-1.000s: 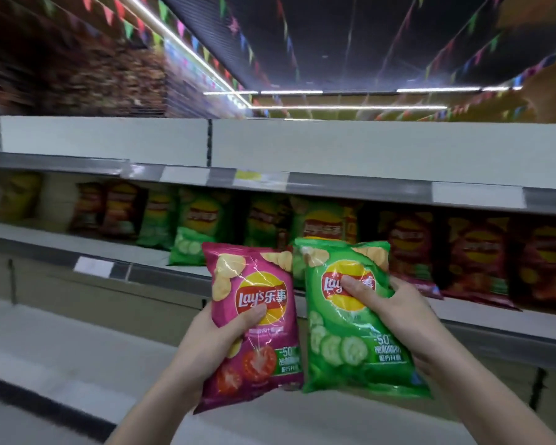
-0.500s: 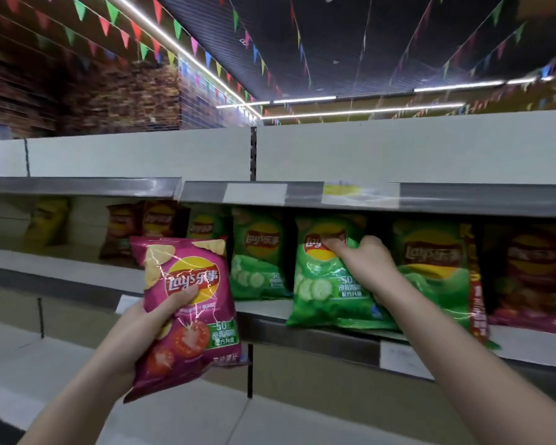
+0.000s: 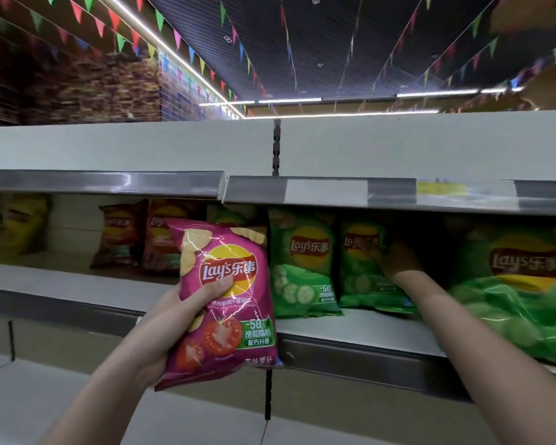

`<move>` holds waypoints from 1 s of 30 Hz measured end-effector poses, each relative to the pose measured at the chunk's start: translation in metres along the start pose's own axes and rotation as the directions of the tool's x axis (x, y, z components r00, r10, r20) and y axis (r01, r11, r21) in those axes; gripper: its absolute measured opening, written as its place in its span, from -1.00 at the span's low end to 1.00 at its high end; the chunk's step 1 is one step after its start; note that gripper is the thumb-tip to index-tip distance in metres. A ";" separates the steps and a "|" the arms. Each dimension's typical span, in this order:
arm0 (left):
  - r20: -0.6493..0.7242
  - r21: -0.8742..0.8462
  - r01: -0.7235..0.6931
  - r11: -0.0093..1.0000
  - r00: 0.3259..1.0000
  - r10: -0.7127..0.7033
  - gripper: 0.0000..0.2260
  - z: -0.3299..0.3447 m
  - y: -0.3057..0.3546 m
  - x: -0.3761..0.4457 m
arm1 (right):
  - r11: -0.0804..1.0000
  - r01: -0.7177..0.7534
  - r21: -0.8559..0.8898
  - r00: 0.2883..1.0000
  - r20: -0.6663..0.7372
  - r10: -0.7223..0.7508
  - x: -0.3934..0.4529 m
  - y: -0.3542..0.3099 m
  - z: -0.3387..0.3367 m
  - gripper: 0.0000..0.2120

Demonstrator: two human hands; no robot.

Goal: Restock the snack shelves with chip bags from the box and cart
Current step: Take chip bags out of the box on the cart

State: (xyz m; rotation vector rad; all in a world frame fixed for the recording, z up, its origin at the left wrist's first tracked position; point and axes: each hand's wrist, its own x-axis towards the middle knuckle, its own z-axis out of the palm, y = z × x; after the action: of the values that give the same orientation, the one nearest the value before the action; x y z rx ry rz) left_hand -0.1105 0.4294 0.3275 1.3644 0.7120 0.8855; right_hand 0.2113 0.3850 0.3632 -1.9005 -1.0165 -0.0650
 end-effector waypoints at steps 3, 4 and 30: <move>0.017 -0.009 -0.001 1.000 1.000 0.001 -0.49 -0.002 -0.005 0.004 | 0.975 -0.014 -0.221 0.992 -0.123 -0.014 0.006 -0.001 0.011 -0.40; 0.018 -0.005 -0.003 1.000 1.000 0.003 -0.48 -0.002 -0.006 0.004 | 0.957 -0.022 -0.288 0.984 -0.174 -0.030 0.006 -0.002 0.014 -0.42; 0.148 -0.032 -0.059 0.998 0.987 0.063 -0.60 0.002 -0.018 -0.049 | 0.814 -0.029 0.579 0.877 0.406 -0.258 -0.175 -0.084 0.037 -0.39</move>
State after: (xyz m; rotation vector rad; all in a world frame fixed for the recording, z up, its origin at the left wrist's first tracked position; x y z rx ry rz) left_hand -0.1317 0.3868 0.3068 1.4179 0.5433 0.8287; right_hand 0.0280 0.3217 0.3267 -1.3055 -1.3000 0.6034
